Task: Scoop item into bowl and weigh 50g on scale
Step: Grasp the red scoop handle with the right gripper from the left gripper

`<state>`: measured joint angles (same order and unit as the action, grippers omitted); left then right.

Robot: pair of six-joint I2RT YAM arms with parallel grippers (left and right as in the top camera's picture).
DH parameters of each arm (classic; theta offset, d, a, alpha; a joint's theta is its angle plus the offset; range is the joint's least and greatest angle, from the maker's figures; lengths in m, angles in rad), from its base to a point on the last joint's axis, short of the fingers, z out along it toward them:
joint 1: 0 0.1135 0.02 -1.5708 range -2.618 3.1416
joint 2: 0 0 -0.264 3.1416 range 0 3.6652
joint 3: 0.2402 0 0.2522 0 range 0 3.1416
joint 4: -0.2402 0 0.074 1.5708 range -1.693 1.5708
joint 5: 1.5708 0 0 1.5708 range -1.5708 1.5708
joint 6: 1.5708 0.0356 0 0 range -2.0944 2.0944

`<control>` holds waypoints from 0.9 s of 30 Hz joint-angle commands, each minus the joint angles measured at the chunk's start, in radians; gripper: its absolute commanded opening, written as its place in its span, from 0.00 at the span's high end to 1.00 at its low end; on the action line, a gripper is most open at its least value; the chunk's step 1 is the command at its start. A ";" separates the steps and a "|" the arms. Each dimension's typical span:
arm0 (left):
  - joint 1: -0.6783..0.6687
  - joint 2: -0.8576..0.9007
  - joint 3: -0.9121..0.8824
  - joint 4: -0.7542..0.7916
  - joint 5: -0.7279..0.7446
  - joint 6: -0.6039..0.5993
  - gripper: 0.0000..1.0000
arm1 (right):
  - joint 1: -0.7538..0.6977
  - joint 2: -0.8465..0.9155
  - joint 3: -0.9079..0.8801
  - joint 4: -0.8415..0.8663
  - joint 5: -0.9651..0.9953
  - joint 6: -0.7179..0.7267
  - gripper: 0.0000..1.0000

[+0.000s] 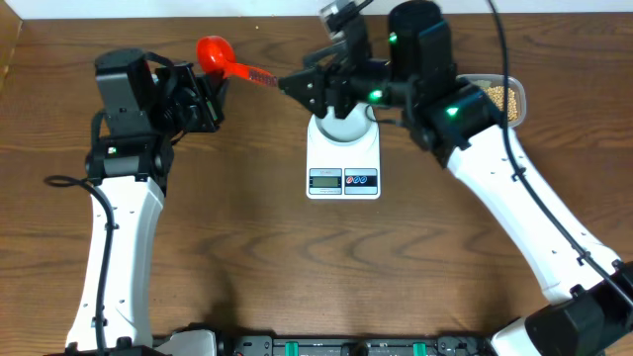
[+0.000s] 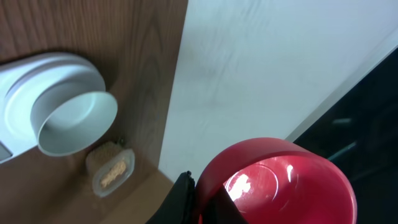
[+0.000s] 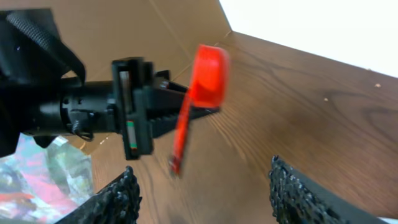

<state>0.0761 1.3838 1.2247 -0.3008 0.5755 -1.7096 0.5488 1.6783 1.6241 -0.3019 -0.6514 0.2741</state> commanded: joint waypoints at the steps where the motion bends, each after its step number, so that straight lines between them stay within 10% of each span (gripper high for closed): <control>1: -0.022 -0.006 0.011 -0.005 0.030 -0.016 0.93 | 0.043 0.004 0.016 0.007 0.071 -0.006 0.40; 27: -0.107 -0.005 0.011 -0.056 0.023 0.041 0.93 | 0.095 0.026 0.016 0.003 0.129 0.022 0.83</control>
<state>-0.0189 1.3838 1.2247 -0.3561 0.5777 -1.7184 0.6319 1.6829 1.6241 -0.2981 -0.5159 0.2794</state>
